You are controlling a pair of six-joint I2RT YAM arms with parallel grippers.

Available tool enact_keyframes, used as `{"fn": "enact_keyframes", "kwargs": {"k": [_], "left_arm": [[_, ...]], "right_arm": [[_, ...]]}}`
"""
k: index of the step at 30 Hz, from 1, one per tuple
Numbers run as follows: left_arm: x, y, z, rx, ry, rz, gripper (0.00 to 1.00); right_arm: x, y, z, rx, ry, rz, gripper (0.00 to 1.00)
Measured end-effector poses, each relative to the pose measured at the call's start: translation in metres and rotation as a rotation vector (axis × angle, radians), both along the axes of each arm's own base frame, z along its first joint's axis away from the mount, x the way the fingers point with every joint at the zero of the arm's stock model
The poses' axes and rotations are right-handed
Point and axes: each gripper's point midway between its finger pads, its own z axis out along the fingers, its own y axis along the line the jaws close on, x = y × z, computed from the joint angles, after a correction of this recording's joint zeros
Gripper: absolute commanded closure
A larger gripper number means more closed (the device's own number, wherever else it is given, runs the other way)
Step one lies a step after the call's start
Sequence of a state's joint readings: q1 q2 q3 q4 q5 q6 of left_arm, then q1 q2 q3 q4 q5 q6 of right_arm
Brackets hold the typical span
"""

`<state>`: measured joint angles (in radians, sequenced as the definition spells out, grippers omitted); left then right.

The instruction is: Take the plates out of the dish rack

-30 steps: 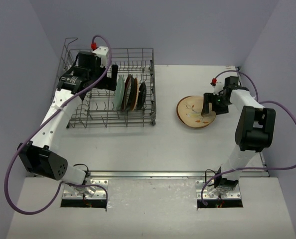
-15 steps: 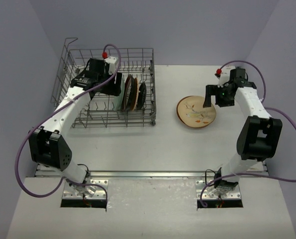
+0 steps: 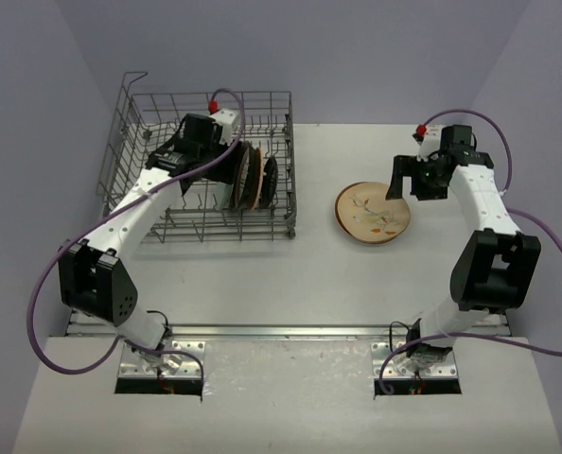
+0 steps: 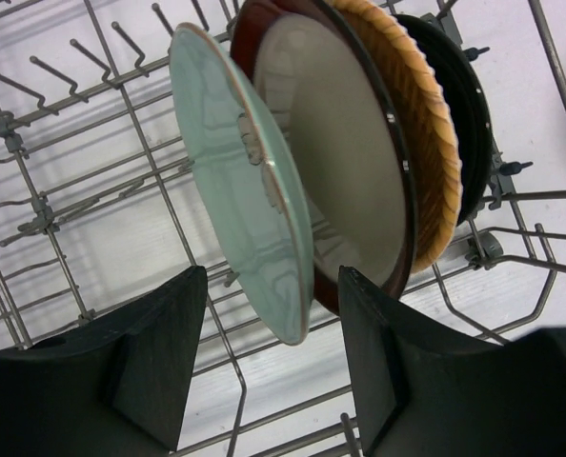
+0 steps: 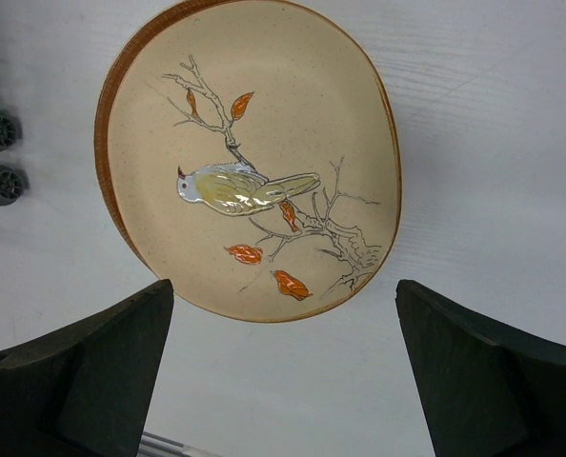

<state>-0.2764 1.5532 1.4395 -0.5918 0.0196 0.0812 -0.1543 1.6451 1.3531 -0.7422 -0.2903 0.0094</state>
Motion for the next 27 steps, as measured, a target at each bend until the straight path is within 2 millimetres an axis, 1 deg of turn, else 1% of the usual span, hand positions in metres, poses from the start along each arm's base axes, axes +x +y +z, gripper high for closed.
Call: {"fn": "enact_keyframes", "kwargs": {"k": [3,4,6,10,14,16,20,24,25,27], "left_arm": [[0.000,-0.007,-0.001,0.044,-0.015,0.005,0.57],[0.001,-0.008,-0.003,0.060,-0.017,0.006,0.58],[0.005,-0.007,-0.012,0.091,-0.007,0.022,0.61],[0.016,0.001,-0.037,0.140,0.041,0.065,0.66],[0.028,-0.005,-0.047,0.149,0.058,0.072,0.69],[0.032,-0.005,-0.052,0.153,0.067,0.078,0.72],[0.037,-0.008,-0.058,0.149,0.079,0.084,0.85],[0.038,-0.009,-0.056,0.114,0.084,0.123,0.98],[0.038,-0.008,-0.055,0.116,0.081,0.126,1.00],[0.038,-0.007,-0.054,0.114,0.086,0.126,1.00]], "right_arm": [[0.001,-0.001,0.004,-0.001,-0.006,-0.022,0.01],[0.002,-0.002,0.006,-0.004,-0.010,-0.028,0.01],[0.003,-0.003,0.012,-0.009,-0.025,-0.038,0.01],[0.002,-0.003,0.027,-0.011,-0.060,-0.049,0.01],[0.000,-0.003,0.036,-0.012,-0.083,-0.054,0.01],[-0.001,-0.003,0.038,-0.010,-0.083,-0.056,0.01],[-0.003,-0.002,0.037,-0.008,-0.075,-0.056,0.01],[-0.003,-0.002,0.037,-0.007,-0.074,-0.056,0.01],[-0.003,-0.002,0.037,-0.007,-0.075,-0.055,0.01],[-0.004,-0.001,0.038,-0.001,-0.074,-0.054,0.01]]}}
